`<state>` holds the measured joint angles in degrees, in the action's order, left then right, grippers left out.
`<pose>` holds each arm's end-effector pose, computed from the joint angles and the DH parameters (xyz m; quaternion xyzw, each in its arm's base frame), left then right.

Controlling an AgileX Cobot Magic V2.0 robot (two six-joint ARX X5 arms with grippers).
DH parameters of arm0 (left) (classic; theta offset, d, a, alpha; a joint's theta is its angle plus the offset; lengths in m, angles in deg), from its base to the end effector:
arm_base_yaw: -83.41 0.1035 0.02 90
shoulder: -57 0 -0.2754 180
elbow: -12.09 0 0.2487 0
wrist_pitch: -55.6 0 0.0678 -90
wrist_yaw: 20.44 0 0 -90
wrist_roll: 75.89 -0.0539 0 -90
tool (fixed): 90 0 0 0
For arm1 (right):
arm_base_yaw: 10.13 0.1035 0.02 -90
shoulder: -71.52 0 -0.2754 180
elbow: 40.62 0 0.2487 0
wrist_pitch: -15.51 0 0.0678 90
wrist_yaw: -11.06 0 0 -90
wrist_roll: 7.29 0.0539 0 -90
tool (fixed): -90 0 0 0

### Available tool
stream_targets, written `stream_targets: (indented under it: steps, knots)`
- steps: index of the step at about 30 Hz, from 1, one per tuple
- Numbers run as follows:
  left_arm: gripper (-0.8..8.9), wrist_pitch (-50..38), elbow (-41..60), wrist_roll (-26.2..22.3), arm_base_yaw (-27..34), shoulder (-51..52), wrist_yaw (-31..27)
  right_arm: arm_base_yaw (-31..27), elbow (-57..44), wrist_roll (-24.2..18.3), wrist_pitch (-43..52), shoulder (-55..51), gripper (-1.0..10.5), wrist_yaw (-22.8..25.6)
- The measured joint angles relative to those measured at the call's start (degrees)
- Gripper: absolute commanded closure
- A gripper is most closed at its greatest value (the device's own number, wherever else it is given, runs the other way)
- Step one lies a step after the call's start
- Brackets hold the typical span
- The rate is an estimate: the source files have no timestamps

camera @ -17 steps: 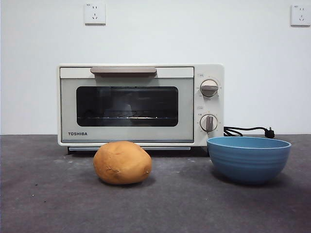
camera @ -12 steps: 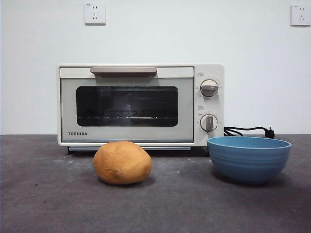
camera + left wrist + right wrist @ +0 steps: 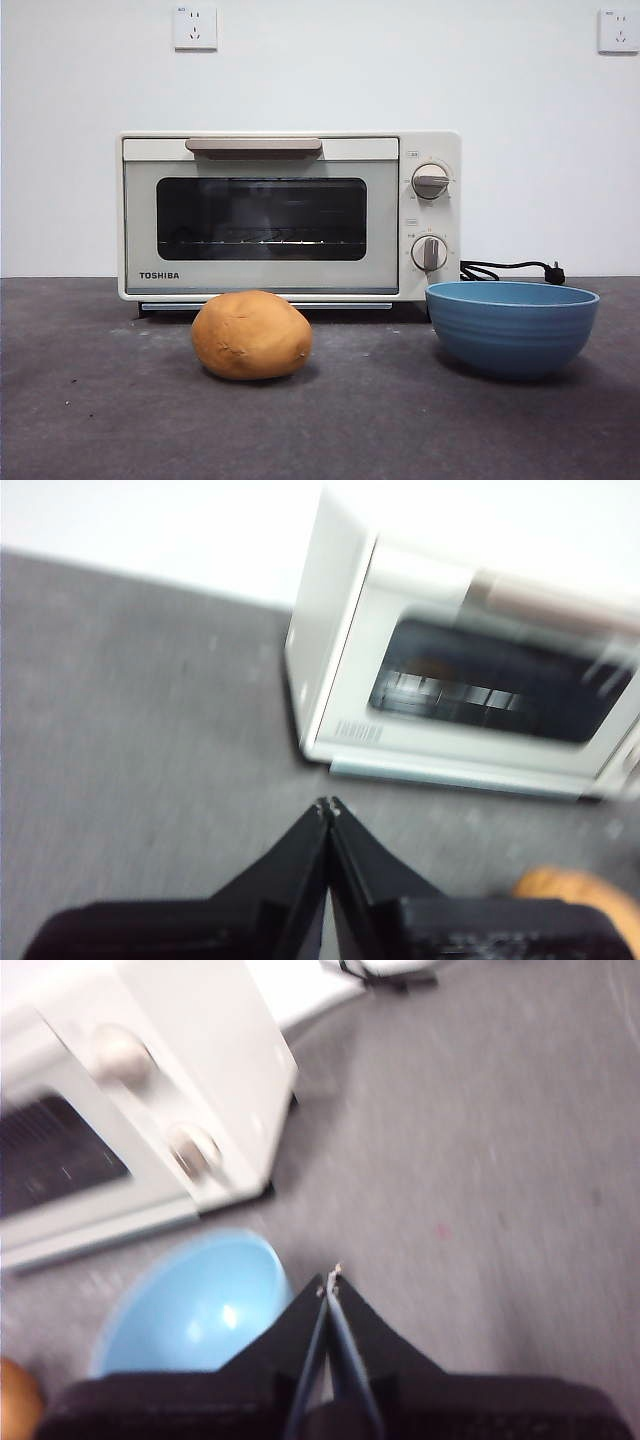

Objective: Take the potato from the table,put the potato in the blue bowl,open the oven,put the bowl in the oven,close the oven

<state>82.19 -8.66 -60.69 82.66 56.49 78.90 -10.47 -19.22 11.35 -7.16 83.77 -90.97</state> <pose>0.0981 -0.0100 0.1786 -0.1357 0.0664 -0.0797 0.9853 0.1136 0.0106 0.1733 0.1725 0.1319 0.0808 0.9728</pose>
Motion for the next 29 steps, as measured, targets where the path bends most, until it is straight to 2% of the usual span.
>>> stream_targets:
  steps: [4, 11, 15, 20, 24, 29]
  knots:
    - [8.21, 1.92, -5.86, 1.29, 0.00, -1.97, 1.84, 0.00, 6.43, 0.02, 0.11, 3.56, 9.6, -1.03]
    - [8.21, 8.66, -18.71, 1.38, 0.00, -9.99, 6.01, 0.00, 20.00, -2.21, -7.45, 11.26, 9.6, -8.04]
    - [8.21, 13.40, -26.23, -0.35, 0.00, -15.19, 10.05, 0.09, 28.00, -4.81, -14.43, 14.84, 9.6, -11.67]
    - [8.21, 20.26, -33.79, -2.91, 0.00, -20.37, 14.19, 1.22, 36.52, -8.35, -22.99, 18.23, 9.6, -12.63]
    - [8.21, 26.12, -38.77, -5.20, 0.00, -23.28, 17.81, 2.27, 42.21, -11.08, -29.51, 20.46, 9.6, -16.39]
    - [8.21, 31.10, -42.18, -8.00, 0.00, -24.72, 20.04, 3.87, 44.78, -14.14, -33.70, 21.38, 9.6, -16.50]
